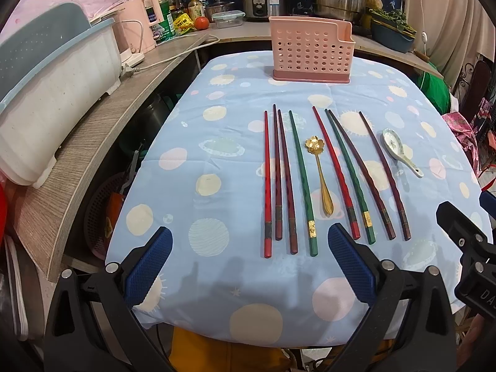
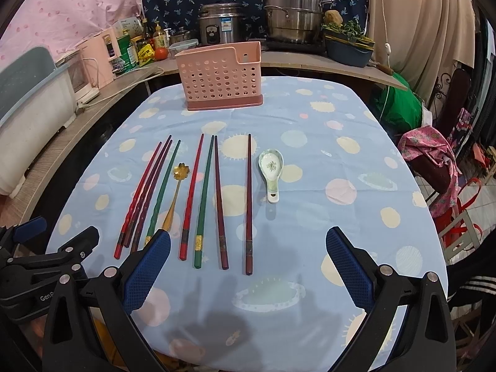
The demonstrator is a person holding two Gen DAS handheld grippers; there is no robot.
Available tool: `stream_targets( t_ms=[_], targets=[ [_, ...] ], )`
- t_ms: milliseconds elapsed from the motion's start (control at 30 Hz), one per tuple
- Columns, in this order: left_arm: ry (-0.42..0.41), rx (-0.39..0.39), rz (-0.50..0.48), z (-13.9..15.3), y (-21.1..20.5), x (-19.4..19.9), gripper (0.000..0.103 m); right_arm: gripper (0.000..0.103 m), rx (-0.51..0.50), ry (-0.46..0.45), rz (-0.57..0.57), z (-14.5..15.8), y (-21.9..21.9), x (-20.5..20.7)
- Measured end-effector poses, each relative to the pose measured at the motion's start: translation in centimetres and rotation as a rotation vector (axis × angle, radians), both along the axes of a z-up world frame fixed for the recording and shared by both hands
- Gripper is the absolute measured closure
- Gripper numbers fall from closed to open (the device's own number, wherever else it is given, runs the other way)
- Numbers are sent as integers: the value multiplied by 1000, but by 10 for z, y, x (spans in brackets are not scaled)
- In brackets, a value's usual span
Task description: Organize utensils
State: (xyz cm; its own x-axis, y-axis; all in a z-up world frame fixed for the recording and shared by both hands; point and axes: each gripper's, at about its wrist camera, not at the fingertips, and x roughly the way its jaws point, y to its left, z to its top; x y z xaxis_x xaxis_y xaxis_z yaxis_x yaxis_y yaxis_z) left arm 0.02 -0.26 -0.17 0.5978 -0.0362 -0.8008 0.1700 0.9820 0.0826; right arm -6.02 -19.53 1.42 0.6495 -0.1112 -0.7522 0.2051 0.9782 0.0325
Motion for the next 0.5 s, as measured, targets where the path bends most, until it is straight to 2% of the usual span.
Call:
stream_targets(
  t_ms=[500],
  targets=[
    [1,2,-4,1,-3,1,7,7,1,0,-2,1,0,1]
  ],
)
